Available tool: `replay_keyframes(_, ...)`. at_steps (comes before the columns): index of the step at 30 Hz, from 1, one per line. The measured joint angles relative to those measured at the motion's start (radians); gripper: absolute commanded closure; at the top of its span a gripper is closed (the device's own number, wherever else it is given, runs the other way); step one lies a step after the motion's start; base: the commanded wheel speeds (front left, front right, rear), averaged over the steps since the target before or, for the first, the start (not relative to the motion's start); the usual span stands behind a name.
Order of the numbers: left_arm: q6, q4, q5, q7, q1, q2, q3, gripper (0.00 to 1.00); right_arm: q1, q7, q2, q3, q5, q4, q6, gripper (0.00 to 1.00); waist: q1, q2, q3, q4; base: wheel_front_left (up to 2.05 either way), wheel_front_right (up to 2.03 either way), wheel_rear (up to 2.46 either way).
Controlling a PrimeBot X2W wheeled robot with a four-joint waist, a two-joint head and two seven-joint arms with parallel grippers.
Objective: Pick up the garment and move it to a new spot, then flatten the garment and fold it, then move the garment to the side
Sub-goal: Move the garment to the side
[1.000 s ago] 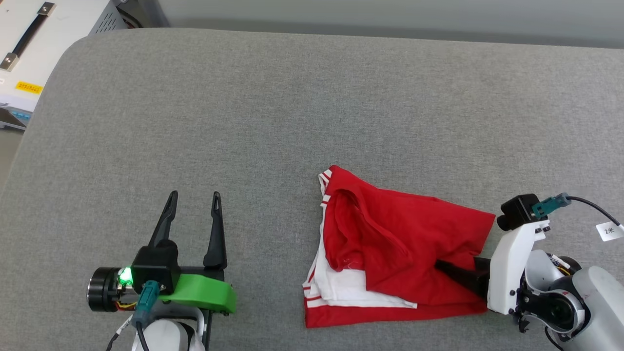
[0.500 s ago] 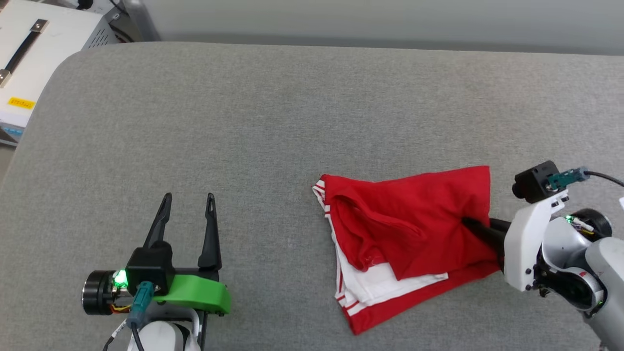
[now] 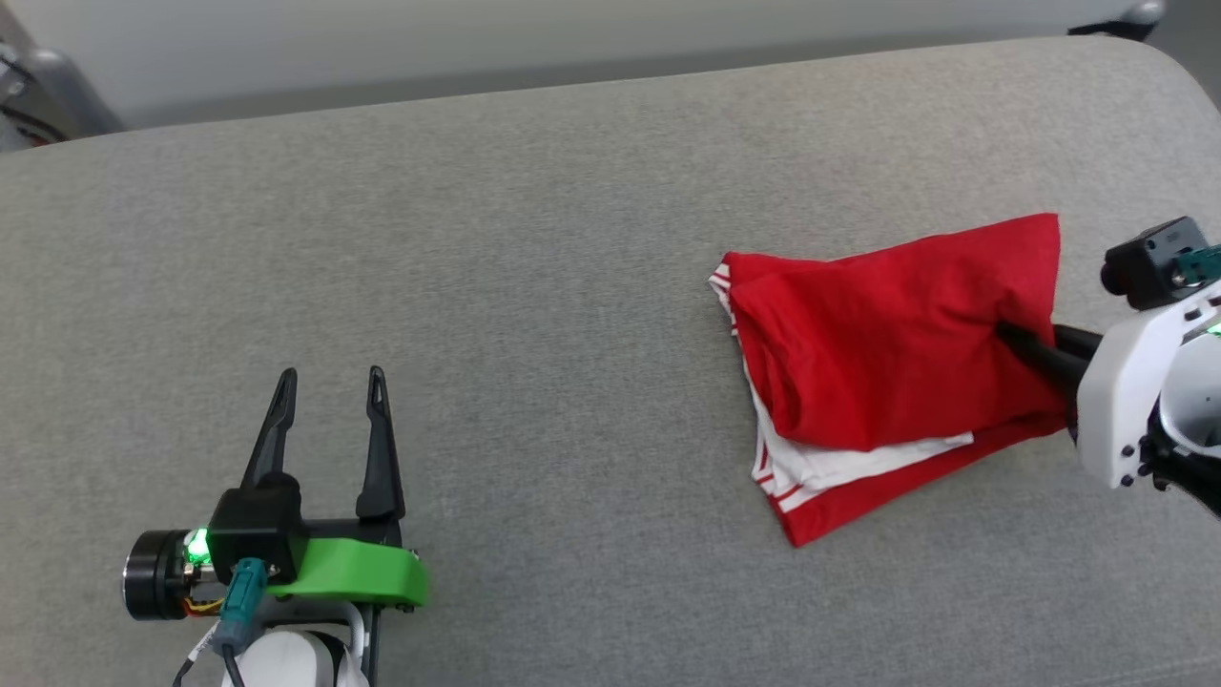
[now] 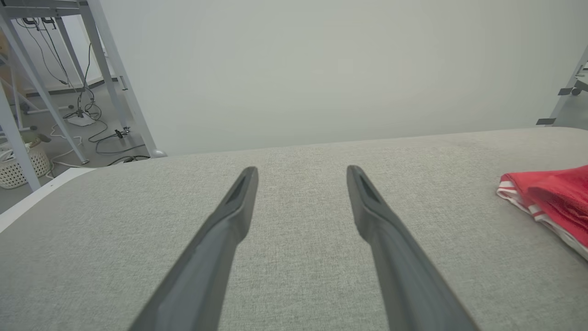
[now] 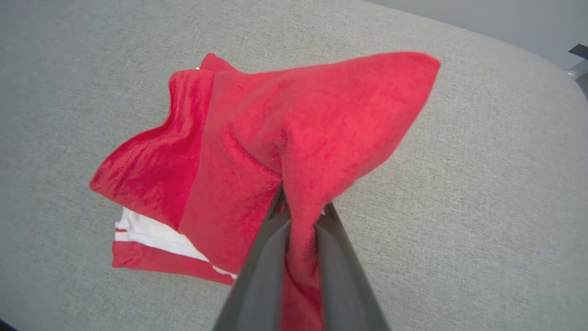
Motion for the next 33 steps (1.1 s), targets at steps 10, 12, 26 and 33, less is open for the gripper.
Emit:
replay_keyframes(10,-0.001,-0.050,0.022,0.000,-0.032,0.031,0.000,0.00,-0.107,-0.047,-0.074,-0.059,-0.054,0.153,0.000,1.00,0.0000,0.0000,0.097,-0.104,0.00,0.00,0.00)
replay_keyframes(12,-0.002,-0.063,0.026,0.000,-0.047,0.042,-0.002,0.00,-0.139,-0.059,-0.084,-0.077,-0.063,0.205,0.000,1.00,0.0000,0.0000,0.124,-0.110,0.00,0.00,0.00)
replay_keyframes(26,-0.001,-0.133,0.043,0.000,-0.129,0.079,-0.004,0.00,-0.369,-0.173,-0.091,-0.172,-0.223,0.623,0.000,1.00,0.0001,0.0000,0.319,-0.094,0.00,0.00,0.00)
replay_keyframes(33,0.008,-0.124,0.043,0.000,-0.133,0.081,-0.005,0.00,-0.422,-0.205,-0.023,-0.209,-0.240,0.776,0.000,0.00,0.0002,0.0000,0.353,-0.079,0.00,0.00,0.00)
